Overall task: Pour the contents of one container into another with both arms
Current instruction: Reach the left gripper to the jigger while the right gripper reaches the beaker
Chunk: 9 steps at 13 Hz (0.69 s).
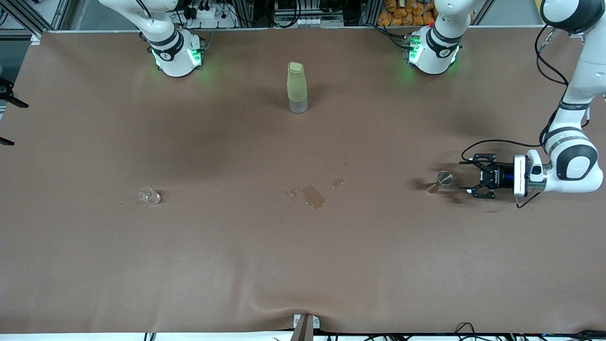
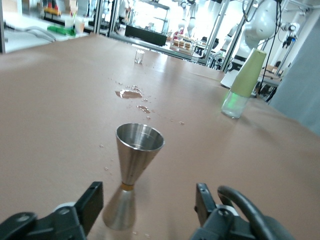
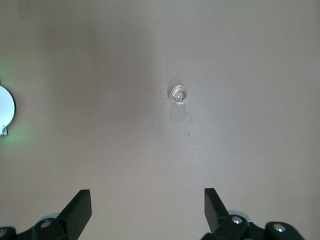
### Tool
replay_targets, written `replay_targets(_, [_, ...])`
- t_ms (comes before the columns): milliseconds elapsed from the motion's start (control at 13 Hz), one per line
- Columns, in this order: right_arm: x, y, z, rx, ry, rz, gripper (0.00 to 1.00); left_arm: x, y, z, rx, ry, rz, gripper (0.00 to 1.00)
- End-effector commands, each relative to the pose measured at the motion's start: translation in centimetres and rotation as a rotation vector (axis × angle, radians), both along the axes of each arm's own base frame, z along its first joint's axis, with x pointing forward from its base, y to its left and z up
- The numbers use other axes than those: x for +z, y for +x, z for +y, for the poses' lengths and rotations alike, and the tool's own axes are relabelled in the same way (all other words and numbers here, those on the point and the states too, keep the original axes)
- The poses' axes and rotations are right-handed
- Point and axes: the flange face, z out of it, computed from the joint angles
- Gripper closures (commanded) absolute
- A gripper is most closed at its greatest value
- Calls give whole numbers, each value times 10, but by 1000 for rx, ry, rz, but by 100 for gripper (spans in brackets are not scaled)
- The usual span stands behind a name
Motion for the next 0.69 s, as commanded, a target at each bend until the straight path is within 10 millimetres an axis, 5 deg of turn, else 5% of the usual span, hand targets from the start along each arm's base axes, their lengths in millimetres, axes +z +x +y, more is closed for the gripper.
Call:
replay_targets(0, [-42, 12, -46, 45, 135, 2, 0, -16, 8, -6, -15, -32, -73, 21])
replay_targets(308, [-109, 24, -91, 88, 318, 2, 0, -30, 10, -23, -27, -51, -113, 23])
replay_targets(617, [-186, 44, -97, 102, 495, 16, 0, -41, 11, -37, -37, -88, -171, 44])
